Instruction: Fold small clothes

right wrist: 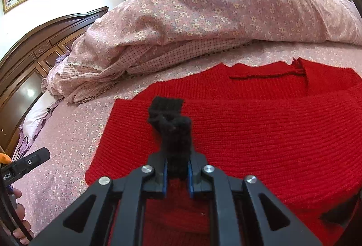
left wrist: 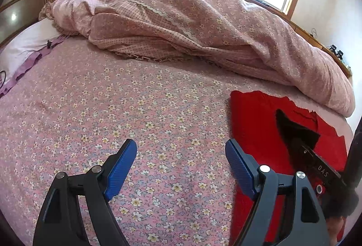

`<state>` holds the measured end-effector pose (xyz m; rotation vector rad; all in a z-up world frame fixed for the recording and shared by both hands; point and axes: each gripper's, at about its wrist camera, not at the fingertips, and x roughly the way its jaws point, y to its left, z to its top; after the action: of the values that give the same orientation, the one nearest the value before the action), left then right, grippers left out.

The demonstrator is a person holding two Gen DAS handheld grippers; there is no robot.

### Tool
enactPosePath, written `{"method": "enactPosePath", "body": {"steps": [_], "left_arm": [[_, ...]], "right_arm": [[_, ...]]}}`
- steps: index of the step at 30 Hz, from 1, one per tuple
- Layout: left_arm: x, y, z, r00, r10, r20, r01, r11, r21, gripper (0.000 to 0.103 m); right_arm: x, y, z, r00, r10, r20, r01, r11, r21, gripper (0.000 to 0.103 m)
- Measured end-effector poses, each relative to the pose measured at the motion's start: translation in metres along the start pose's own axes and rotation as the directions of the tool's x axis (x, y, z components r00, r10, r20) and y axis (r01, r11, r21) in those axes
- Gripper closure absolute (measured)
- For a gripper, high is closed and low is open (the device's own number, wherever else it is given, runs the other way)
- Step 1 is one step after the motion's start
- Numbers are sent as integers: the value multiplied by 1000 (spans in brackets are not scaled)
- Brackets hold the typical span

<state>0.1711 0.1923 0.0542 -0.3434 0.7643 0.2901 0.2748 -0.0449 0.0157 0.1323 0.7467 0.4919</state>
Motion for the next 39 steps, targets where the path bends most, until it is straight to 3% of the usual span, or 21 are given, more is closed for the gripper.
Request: {"method": "enactPosePath", "body": {"steps": [5, 10, 15, 23, 27, 31, 36, 39], "left_arm": [[-1, -1, 1, 1000, -5, 0, 5, 1000, -1, 27], [-2, 2, 3, 1000, -11, 1, 11, 1000, -15, 27], [0, 0, 1, 1000, -13, -16, 13, 1000, -10, 27], [3, -8, -2, 1000, -11, -26, 12, 1000, 24, 27], [4, -9, -3, 999, -20, -41, 21, 1000, 21, 27], [2, -10, -4, 999, -21, -42, 23, 999, 36, 27], [-6, -14, -5, 999, -32, -23, 33, 998, 58, 27], [-10, -16, -7, 999, -48, -16, 49, 997, 65, 27]], "right_arm": [[-17, 12, -2, 997, -22, 68, 26, 998, -64, 93], [-19, 23, -3, 998, -42, 37, 46, 989, -137, 93], [-8, 18, -5, 999, -47, -26, 44, 991, -125, 92], [-4, 23, -9, 996, -79, -34, 73, 986, -153, 90], [-2, 25, -10, 996, -82, -45, 73, 983, -167, 82], [-5, 30, -10, 996, -27, -80, 13, 984, -178, 56], [-53, 40, -17, 992, 107, -64, -115, 985, -129, 54], [-86, 38, -27, 993, 104, -56, -111, 983, -146, 49]]}}
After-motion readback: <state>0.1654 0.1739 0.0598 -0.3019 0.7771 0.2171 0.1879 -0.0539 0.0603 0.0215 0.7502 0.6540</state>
